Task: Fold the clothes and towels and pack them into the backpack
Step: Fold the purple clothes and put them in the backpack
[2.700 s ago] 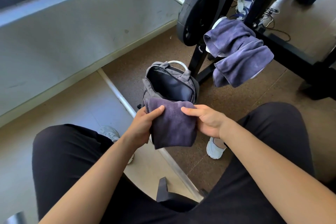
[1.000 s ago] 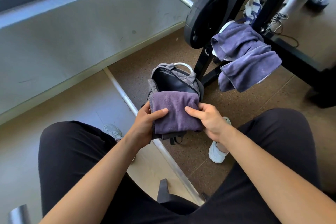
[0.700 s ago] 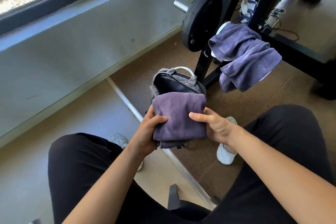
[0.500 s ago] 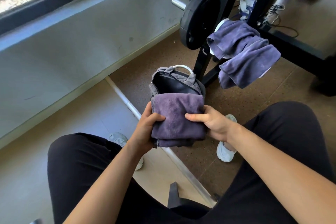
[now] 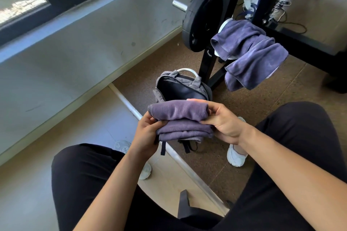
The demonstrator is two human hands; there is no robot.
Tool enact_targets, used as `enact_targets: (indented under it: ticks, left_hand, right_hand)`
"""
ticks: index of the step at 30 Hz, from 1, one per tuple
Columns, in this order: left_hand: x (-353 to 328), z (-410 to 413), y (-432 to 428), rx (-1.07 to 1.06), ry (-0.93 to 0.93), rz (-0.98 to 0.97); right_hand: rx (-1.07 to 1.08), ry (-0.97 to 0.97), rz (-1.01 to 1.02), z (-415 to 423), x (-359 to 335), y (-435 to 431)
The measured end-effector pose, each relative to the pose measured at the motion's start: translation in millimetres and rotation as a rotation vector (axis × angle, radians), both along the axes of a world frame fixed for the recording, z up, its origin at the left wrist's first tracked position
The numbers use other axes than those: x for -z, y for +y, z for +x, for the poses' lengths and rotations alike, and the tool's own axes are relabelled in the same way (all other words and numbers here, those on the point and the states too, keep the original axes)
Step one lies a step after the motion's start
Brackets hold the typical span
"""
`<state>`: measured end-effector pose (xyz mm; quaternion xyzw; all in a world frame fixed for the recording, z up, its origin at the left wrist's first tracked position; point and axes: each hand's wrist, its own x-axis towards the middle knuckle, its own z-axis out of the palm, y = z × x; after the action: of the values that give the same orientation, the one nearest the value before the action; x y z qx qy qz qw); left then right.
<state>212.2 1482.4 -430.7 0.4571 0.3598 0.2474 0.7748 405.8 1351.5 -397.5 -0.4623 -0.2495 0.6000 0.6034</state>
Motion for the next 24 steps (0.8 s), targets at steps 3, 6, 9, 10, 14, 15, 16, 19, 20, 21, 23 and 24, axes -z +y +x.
enact_targets:
  ticks: [3, 6, 9, 10, 14, 15, 16, 19, 20, 21, 23, 24]
  left_hand:
    - [-3, 0, 1, 0.051, -0.071, -0.03]
    - [-11, 2, -2, 0.043, -0.048, -0.129]
    - [-13, 0, 3, -0.024, -0.022, -0.288]
    - [-13, -2, 6, -0.03, -0.024, -0.332]
    - [-8, -2, 0, 0.103, 0.123, -0.348]
    - [-7, 0, -4, 0.14, 0.152, -0.333]
    - [-6, 2, -7, 0.16, 0.161, -0.317]
    - [-4, 3, -6, 0.119, 0.207, -0.251]
    - [-1, 3, -5, 0.107, 0.219, -0.226]
    - [-1, 3, -3, 0.111, 0.227, -0.204]
    - [-1, 3, -2, 0.139, 0.226, -0.158]
    - [0, 3, -1, 0.159, 0.215, -0.131]
  right_hand:
    - [-0.075, -0.032, 0.064, 1, -2, -1]
    - [-0.074, -0.26, 0.062, 3, 1, 0]
    - [-0.046, -0.604, 0.081, 5, 4, 1]
    - [-0.036, -0.686, 0.093, 5, 5, 0]
    - [-0.035, -0.967, 0.147, 3, 14, -2]
    - [-0.049, -1.021, 0.157, 1, 18, -2]
    - [-0.067, -1.064, 0.162, 0, 20, -2]
    - [-0.145, -1.057, 0.106, -3, 23, -2]
    - [-0.174, -0.988, 0.063, -2, 25, -3]
    - [-0.194, -0.874, 0.025, -1, 26, -3]
    - [-0.179, -0.58, -0.05, 2, 31, -4]
    - [-0.156, -0.477, -0.09, 4, 33, -4]
